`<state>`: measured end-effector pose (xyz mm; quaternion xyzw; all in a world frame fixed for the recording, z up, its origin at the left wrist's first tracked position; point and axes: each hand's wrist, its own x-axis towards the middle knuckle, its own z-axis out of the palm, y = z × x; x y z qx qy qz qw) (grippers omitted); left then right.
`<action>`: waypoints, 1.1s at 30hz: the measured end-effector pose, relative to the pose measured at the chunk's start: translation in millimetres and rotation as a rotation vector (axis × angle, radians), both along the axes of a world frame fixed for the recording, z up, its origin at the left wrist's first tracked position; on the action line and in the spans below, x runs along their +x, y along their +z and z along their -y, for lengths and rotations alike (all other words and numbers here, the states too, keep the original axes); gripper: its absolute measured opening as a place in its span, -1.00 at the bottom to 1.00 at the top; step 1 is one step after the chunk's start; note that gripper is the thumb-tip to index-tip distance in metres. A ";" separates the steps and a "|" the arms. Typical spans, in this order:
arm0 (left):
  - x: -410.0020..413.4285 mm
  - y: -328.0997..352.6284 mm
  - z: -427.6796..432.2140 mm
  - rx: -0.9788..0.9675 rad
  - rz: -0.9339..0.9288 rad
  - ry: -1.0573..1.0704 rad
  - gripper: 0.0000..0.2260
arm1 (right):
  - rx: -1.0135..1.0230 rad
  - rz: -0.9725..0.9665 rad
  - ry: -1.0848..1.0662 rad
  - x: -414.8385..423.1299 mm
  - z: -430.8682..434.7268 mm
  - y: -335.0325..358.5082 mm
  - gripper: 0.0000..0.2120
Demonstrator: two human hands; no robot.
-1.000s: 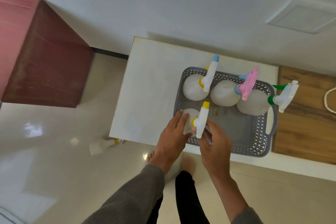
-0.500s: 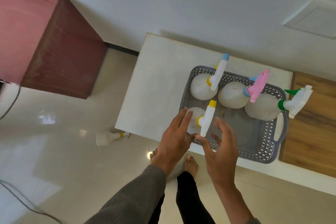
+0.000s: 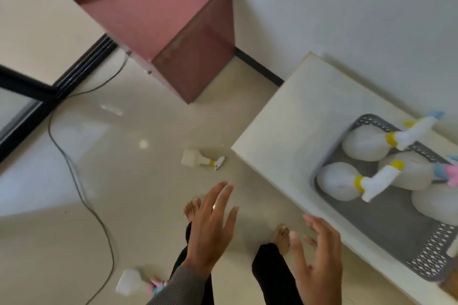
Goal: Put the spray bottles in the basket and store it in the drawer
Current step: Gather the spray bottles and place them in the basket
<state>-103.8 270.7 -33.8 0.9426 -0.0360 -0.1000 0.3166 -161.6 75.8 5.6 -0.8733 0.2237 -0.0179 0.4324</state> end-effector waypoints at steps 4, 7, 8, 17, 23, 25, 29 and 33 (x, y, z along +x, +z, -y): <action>-10.6 -8.2 -76.3 0.067 -0.080 0.093 -0.55 | -0.001 -0.197 0.276 24.4 -61.1 -12.2 -0.59; -1.9 -18.0 -126.4 0.109 -0.101 0.072 -0.55 | -0.100 -0.308 0.482 48.7 -114.0 -25.3 -0.51; 3.0 -23.4 -141.7 0.135 -0.113 0.044 -0.54 | -0.153 -0.335 0.527 56.8 -131.2 -33.1 -0.48; 77.6 -123.6 -209.8 0.440 -0.372 -0.297 -0.41 | -0.444 -0.609 0.823 126.7 -226.8 -153.9 -0.20; 118.2 -234.2 -212.5 0.508 -0.362 -0.346 -0.39 | -0.477 -0.789 0.890 157.8 -241.0 -267.0 -0.19; 126.9 -278.1 -209.5 0.529 -0.346 -0.376 -0.38 | -0.464 -0.869 0.914 163.8 -239.0 -305.3 -0.18; 140.0 -362.6 -204.0 0.620 -0.323 -0.477 -0.29 | -0.427 -1.009 0.925 169.9 -229.1 -375.2 -0.18; 145.7 -418.7 -194.8 0.709 -0.323 -0.541 -0.13 | -0.378 -1.102 0.892 170.1 -221.5 -421.1 -0.18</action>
